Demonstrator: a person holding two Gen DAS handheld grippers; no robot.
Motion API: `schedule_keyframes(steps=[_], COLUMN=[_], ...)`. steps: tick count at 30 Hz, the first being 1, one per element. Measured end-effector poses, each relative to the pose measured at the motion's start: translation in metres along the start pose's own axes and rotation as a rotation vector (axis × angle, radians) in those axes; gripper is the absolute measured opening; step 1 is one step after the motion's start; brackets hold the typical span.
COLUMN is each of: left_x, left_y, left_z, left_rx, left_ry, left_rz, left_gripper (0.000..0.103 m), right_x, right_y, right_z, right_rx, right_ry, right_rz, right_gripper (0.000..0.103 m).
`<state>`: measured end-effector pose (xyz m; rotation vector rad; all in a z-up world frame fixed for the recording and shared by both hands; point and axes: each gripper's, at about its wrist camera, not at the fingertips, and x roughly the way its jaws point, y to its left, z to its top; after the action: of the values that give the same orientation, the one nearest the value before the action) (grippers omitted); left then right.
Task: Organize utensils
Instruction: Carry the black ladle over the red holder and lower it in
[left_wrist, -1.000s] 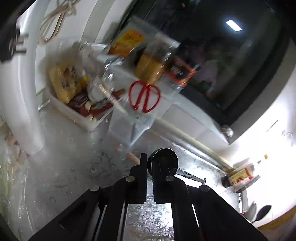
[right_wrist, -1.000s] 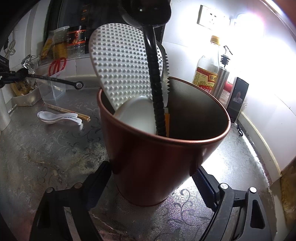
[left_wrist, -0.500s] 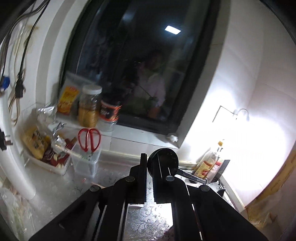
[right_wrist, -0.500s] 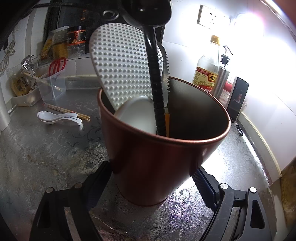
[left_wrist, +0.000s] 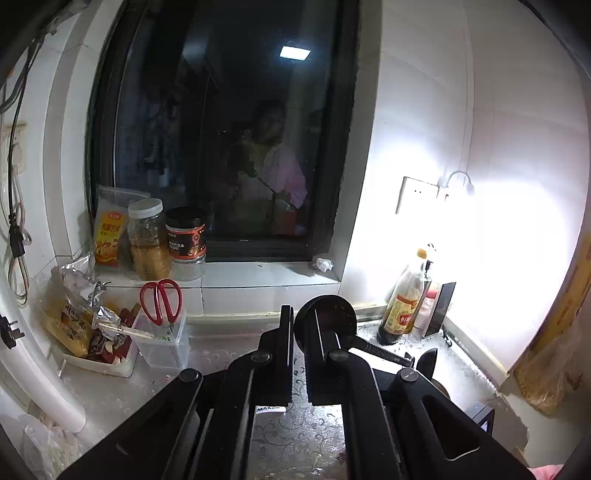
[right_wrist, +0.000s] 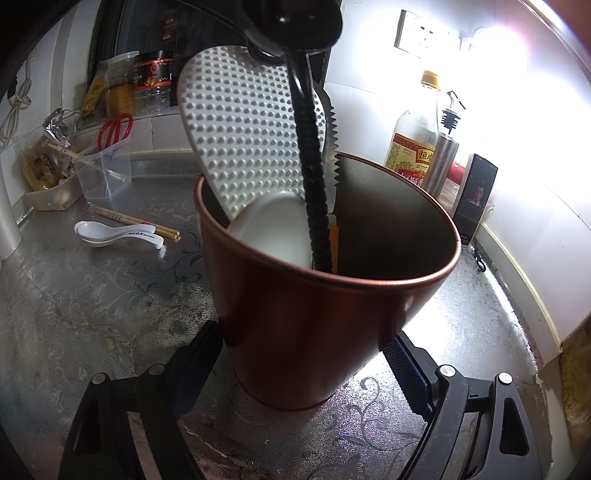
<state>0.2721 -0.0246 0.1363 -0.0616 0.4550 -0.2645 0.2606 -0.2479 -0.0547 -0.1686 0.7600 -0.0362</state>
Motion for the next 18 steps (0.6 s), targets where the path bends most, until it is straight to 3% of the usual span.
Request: schedule_keyframes(steps=[18], left_x=[0.023], left_y=[-0.063], left_z=[-0.021], left_rx=[0.200], left_ry=[0.088], left_rz=[-0.062], left_gripper=[0.004], right_x=[0.001], right_y=[0.001], right_z=[0.001], right_rx=[-0.003], right_ry=[-0.001], right_rz=[0.001], right_gripper=[0.089])
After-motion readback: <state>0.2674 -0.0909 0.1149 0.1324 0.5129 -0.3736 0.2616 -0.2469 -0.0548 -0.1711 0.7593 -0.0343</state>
